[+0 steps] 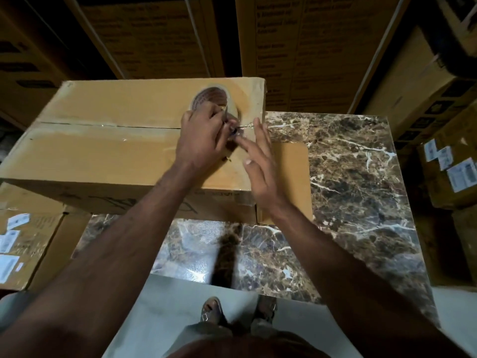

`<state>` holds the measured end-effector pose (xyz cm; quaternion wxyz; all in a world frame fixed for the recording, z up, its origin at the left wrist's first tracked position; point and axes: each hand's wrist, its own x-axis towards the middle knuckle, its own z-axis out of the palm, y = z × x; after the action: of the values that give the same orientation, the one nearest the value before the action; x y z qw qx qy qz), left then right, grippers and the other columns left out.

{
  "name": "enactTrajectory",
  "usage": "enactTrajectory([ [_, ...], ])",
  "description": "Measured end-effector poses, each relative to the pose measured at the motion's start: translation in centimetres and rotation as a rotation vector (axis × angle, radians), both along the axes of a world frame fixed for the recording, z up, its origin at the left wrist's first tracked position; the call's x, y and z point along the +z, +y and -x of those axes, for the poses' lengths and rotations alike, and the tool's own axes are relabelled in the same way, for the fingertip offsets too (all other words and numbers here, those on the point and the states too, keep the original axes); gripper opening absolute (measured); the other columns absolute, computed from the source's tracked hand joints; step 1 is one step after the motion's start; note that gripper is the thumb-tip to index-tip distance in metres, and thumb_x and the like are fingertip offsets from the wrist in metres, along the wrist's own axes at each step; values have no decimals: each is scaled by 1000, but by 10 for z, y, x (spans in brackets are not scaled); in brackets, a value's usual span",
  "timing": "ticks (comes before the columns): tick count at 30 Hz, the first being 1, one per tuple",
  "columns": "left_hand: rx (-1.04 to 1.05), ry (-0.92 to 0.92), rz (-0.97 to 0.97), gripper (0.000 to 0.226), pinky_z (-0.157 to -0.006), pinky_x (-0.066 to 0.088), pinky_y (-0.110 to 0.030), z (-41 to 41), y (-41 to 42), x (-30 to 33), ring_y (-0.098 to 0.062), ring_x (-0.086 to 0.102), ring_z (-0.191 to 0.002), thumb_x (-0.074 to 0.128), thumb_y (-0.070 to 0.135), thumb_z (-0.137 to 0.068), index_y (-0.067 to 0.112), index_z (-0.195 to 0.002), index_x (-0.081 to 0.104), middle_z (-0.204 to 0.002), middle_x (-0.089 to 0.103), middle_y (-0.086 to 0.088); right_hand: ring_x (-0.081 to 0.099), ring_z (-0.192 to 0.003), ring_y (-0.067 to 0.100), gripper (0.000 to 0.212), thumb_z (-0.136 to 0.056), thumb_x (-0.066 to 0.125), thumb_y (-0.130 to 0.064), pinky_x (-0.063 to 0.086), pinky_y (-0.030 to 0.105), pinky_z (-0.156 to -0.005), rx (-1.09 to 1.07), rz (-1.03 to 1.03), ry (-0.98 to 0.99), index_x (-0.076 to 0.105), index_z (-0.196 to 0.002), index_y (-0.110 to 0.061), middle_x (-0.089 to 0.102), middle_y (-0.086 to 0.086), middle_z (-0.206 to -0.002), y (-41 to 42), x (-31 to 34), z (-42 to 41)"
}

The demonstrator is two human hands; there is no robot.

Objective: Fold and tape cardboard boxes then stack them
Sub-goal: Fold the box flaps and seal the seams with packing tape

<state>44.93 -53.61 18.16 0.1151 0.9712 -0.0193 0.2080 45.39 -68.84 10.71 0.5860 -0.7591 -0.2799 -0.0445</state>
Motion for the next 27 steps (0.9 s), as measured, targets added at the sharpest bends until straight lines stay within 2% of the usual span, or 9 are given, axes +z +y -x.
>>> enactTrajectory([
  [2, 5, 1, -16, 33, -97, 36, -43, 2, -1, -1, -26, 50, -109, 43, 26, -103, 11, -118, 68, -117, 57, -11, 6, -156, 27, 64, -98, 34, -49, 18, 60, -121, 55, 170, -226, 52, -141, -6, 19, 15, -166, -17, -6, 6],
  [4, 22, 2, -17, 32, -97, 37, -42, 1, -3, 2, -25, 49, -110, 45, 26, -103, 12, -120, 68, -120, 57, -11, 8, -156, 29, 74, -97, 29, -68, 24, 65, -117, 146, 329, -408, 46, -143, -13, 23, 14, -165, -35, -6, -3],
  [7, 43, 16, -40, 32, -98, 37, -41, 2, -3, 3, -25, 48, -111, 46, 26, -104, 11, -121, 68, -124, 57, -11, 30, -147, 36, 82, -93, 31, -76, 34, 69, -108, 164, 510, -596, 50, -142, -12, 42, 16, -154, -44, -2, -21],
  [11, 98, 4, -36, 28, -93, 46, -46, 15, -8, -2, -31, 51, -111, 54, 23, -98, 9, -117, 68, -126, 57, -13, 37, -143, 31, 81, -98, 24, -70, 36, 60, -108, -9, 534, -631, 56, -134, -6, 50, 16, -148, -40, -18, 1],
  [15, 177, -64, -25, 45, -88, 43, -44, 21, 2, 7, -33, 53, -110, 38, 32, -97, 2, -113, 68, -119, 59, -16, 38, -141, 27, 78, -99, 20, -68, 39, 51, -99, -165, 551, -649, 58, -130, -7, 52, 14, -147, -28, -18, 17],
  [18, 244, -56, -17, 37, -88, 39, -40, 36, 19, 7, -32, 52, -113, 45, 29, -98, 4, -115, 67, -121, 58, -14, 45, -138, 28, 71, -97, 32, -65, 43, 51, -94, -266, 631, -668, 62, -127, -8, 57, 13, -142, -10, -9, 35],
  [22, 175, -69, -55, 27, -94, 40, -48, 65, 22, 6, -35, 51, -116, 58, 19, -95, 4, -116, 67, -122, 57, -17, 48, -136, 27, 67, -93, 38, -63, 44, 52, -94, -376, 733, -646, 63, -126, -10, 57, 12, -141, 2, -6, 73],
  [24, 155, -54, -37, 29, -99, 37, -47, 83, 28, 10, -32, 49, -121, 57, 21, -97, 7, -121, 65, -127, 56, -15, 46, -138, 27, 67, -93, 38, -63, 44, 53, -94, -444, 775, -575, 61, -128, -11, 55, 11, -144, 13, -4, 101],
  [27, 133, -54, 5, 30, -98, 37, -47, 113, 38, 12, -30, 49, -119, 50, 24, -98, 9, -119, 66, -125, 55, -13, 44, -139, 28, 67, -93, 36, -66, 42, 51, -93, -570, 836, -464, 60, -128, -14, 53, 11, -146, 27, -4, 147],
])
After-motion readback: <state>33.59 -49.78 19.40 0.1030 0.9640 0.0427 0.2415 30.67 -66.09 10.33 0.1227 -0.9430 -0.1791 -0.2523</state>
